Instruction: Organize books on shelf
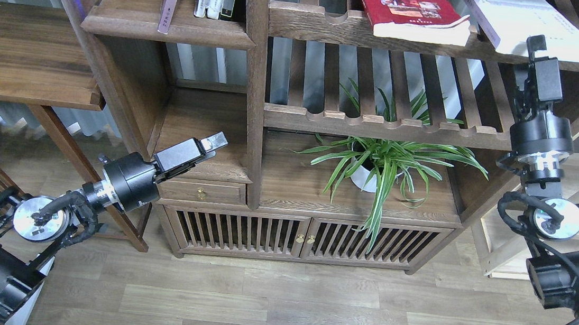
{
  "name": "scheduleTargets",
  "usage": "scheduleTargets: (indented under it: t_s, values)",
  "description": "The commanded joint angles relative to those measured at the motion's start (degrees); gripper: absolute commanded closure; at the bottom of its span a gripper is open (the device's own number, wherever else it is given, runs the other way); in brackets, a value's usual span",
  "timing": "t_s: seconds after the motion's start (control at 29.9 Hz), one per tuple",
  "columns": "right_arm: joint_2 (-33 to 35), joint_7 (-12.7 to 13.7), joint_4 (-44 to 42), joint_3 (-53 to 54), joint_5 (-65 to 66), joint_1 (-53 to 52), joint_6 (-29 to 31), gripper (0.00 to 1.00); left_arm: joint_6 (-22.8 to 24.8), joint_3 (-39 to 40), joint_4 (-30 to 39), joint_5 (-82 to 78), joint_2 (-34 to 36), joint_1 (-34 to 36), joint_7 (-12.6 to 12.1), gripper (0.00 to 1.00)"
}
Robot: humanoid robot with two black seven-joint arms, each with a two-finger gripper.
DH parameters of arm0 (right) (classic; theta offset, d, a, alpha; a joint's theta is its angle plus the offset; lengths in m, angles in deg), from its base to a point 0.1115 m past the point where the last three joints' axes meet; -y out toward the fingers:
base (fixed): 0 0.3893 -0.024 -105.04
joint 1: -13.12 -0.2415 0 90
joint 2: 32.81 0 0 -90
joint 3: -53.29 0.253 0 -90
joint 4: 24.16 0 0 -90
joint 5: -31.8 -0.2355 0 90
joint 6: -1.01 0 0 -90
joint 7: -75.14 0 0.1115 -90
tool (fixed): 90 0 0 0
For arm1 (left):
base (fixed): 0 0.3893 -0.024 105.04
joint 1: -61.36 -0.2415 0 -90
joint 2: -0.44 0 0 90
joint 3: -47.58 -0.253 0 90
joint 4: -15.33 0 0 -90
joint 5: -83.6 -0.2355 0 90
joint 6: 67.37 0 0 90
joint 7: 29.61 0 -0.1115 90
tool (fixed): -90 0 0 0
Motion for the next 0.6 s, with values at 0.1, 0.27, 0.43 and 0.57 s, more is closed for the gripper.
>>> scheduleTargets:
  t_s: [0.1,0.27,0.43,0.57]
  values:
    - [-0.02,0.00,-0.39,0.06,-0.08,-1.88,0.00,0.01,0.00,-0.09,-0.14,0.00,-0.01,-0.85,0.00,0.02]
    - [-0.02,0.09,-0.39,0.06,-0.08,-3.64,0.00,0.01,0.00,-0.09,-0.05,0.08,0.08,-1.29,0.00,0.02]
    - [0.06,0.18,-0.83,-0.12,-0.08,-5.14,0.00,0.03,0.00,-0.35,0.04,0.00,0.08,-2.00,0.00,0.02]
    - [0.06,0.26,-0.92,-0.91,0.09,-5.58,0.00,0.17,0.00,-0.35,0.39,0.00,0.08,-2.09,0.00,0.02]
